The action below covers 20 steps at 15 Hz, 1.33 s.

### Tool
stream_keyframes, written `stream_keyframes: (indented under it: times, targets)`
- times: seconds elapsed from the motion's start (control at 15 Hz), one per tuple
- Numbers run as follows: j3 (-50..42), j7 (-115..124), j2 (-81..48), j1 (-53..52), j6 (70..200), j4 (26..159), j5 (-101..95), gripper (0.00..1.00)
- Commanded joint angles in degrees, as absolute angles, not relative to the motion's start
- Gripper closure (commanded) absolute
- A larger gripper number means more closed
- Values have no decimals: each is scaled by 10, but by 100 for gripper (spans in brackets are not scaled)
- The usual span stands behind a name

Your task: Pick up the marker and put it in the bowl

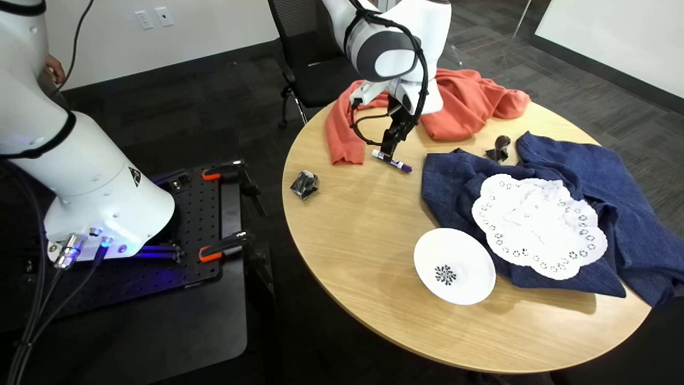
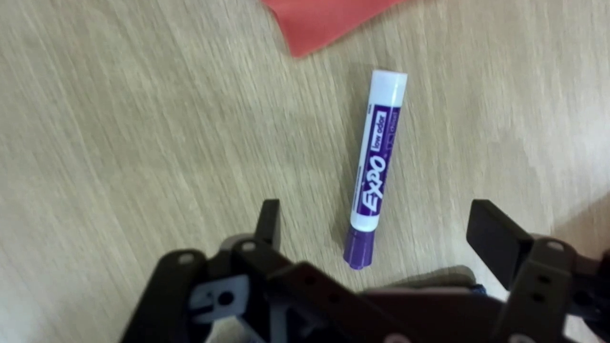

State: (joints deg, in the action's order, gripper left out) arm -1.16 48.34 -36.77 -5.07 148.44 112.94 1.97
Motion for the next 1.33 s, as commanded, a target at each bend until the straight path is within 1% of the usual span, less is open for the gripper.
stream_keyframes:
  times: [0.0, 0.4, 0.47, 0.53, 0.67, 0.8, 1.0, 1.07, 1.27]
  targets:
    - [-20, 457, -393, -53, 1501, 1108, 43, 0]
    - [-19, 434, -417, -47, 1510, 1095, 74, 0]
    - [-19, 429, -419, -46, 1509, 1094, 79, 3]
    - [-20, 427, -421, -46, 1508, 1093, 83, 28]
    - [-23, 427, -425, -47, 1508, 1090, 85, 29]
    - [-24, 424, -427, -47, 1508, 1089, 89, 44]
    - [-26, 422, -427, -46, 1509, 1090, 94, 69]
    - [-27, 422, -427, -47, 1509, 1090, 95, 75]
    - [-29, 423, -427, -47, 1507, 1091, 95, 99]
